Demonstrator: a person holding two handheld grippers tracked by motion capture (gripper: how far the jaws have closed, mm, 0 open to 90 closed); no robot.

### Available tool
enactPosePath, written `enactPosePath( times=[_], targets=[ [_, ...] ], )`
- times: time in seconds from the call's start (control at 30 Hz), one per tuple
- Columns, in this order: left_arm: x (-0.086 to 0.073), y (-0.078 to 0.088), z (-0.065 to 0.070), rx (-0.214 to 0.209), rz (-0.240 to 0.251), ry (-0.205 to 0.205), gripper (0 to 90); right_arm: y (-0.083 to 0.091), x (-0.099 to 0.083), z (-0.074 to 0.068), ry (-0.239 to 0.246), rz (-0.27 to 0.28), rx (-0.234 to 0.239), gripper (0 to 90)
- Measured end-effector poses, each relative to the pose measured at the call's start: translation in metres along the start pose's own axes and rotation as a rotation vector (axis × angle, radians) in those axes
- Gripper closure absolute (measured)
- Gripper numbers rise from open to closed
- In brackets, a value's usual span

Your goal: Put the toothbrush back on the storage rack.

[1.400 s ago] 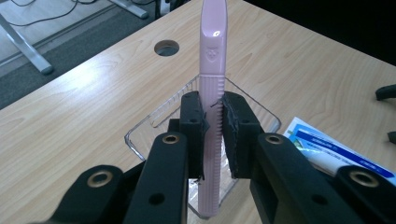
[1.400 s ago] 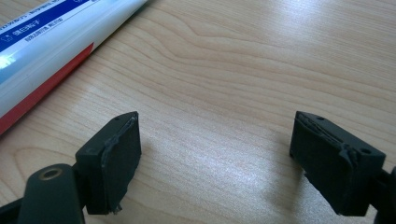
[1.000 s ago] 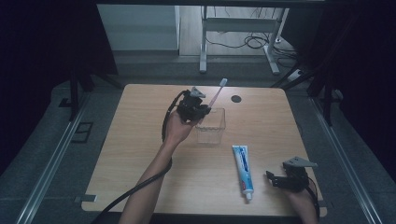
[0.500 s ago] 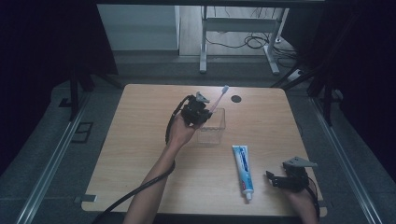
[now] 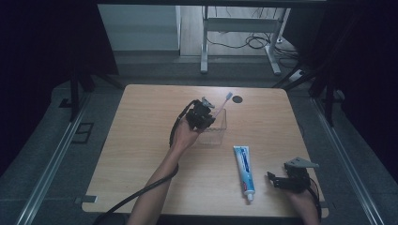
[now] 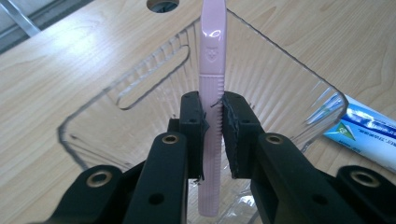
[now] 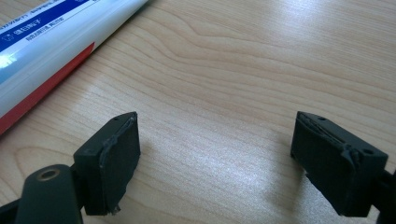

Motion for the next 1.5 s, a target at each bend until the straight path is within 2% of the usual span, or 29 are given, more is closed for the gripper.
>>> enactPosePath(
  times=[0.1, 0.23, 0.43, 0.83, 1.5],
  targets=[
    [0.0, -0.003, 0.003, -0.008, -0.007, 0.016, 78.9, 0.0, 0.0, 0.0, 0.0, 0.0, 0.0, 15.4],
    [0.0, -0.005, 0.003, 0.003, -0.024, -0.007, 78.8, 0.0, 0.0, 0.0, 0.0, 0.0, 0.0, 15.4],
    [-0.001, -0.006, 0.004, 0.011, -0.074, -0.029, 78.3, 0.0, 0.0, 0.0, 0.0, 0.0, 0.0, 15.3],
    [-0.005, -0.011, 0.005, 0.006, -0.122, -0.035, 77.9, 0.0, 0.0, 0.0, 0.001, -0.001, 0.001, 15.3],
    [-0.006, -0.012, 0.005, -0.005, -0.128, -0.03, 72.6, 0.0, 0.0, 0.0, 0.002, -0.001, 0.001, 15.2]
  ],
)
Point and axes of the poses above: each handheld gripper's, and its own axes: y roughly backward along the jaws, x roughly out of its top, z roughly to its right, the point moved 5 cm from there along -y, roughly forward along the jaws, and after that the axes turned 10 degrees about -y, right-handed, at the moved point
